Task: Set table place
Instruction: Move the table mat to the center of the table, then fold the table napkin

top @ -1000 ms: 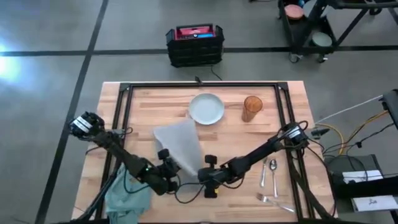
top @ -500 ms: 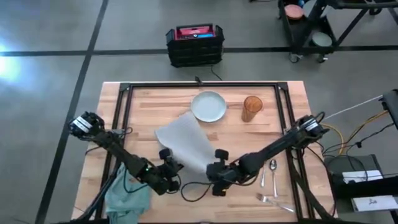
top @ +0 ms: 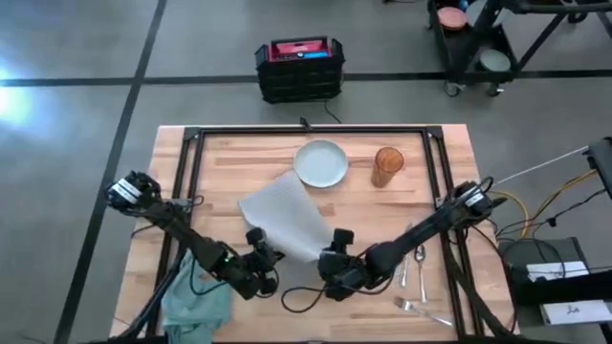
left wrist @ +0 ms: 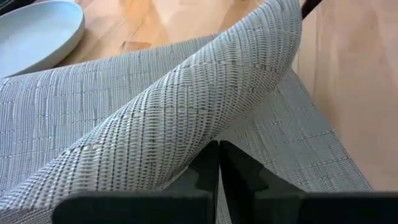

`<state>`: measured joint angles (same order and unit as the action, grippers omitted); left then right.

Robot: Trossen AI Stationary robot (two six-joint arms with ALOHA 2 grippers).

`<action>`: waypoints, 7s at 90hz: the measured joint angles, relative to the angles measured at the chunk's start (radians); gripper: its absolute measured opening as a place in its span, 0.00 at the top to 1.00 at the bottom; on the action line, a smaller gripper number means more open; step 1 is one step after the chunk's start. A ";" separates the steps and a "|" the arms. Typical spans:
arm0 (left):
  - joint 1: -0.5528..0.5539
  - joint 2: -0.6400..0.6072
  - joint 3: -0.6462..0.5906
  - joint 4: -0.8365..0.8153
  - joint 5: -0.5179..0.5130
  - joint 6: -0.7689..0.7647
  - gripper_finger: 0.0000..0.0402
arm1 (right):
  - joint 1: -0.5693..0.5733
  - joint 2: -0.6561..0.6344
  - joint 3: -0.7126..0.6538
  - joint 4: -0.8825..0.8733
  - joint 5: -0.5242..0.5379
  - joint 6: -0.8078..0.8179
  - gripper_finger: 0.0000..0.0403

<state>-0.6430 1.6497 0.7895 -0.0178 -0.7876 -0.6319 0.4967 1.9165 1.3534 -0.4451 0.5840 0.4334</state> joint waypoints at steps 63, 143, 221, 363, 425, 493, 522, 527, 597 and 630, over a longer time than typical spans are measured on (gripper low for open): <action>-0.006 0.040 -0.022 0.020 0.150 -0.104 1.00 | -0.047 -0.030 0.000 0.001 0.179 0.024 0.99; -0.138 0.084 -0.001 -0.105 0.310 -0.305 1.00 | 0.113 -0.182 0.001 -0.506 0.092 0.697 1.00; -0.209 -0.061 -0.008 -0.377 0.422 -0.531 1.00 | 0.298 -0.160 -0.008 -0.481 0.017 1.060 0.96; -0.183 0.022 -0.007 -0.319 0.322 -0.495 1.00 | 0.065 -0.147 -0.385 -0.139 -0.271 0.565 0.73; -0.170 -0.008 -0.017 -0.428 0.261 -0.482 1.00 | 0.118 -0.160 -0.358 -0.083 -0.433 0.633 0.69; -0.079 -0.129 0.069 -0.292 0.115 -0.115 0.85 | 0.095 -0.278 -0.282 -0.120 -0.235 0.333 0.44; -0.079 -0.132 0.226 -0.449 0.272 -0.043 0.73 | 0.089 -0.278 -0.277 -0.036 -0.208 0.223 0.47; -0.079 -0.132 0.266 -0.523 0.312 -0.061 0.69 | 0.087 -0.278 -0.277 -0.035 -0.209 0.223 0.46; -0.205 -0.088 0.229 -0.761 0.780 -0.943 0.62 | 0.105 -0.278 -0.281 -0.036 -0.163 0.203 0.47; -0.205 -0.088 0.022 -0.565 0.805 -1.053 0.55 | 0.107 -0.278 -0.320 0.042 -0.162 0.221 0.48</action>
<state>-0.8482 1.5620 0.8116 -0.5827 0.0177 -1.6848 0.6041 1.6382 1.0336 -0.4031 0.4217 0.6544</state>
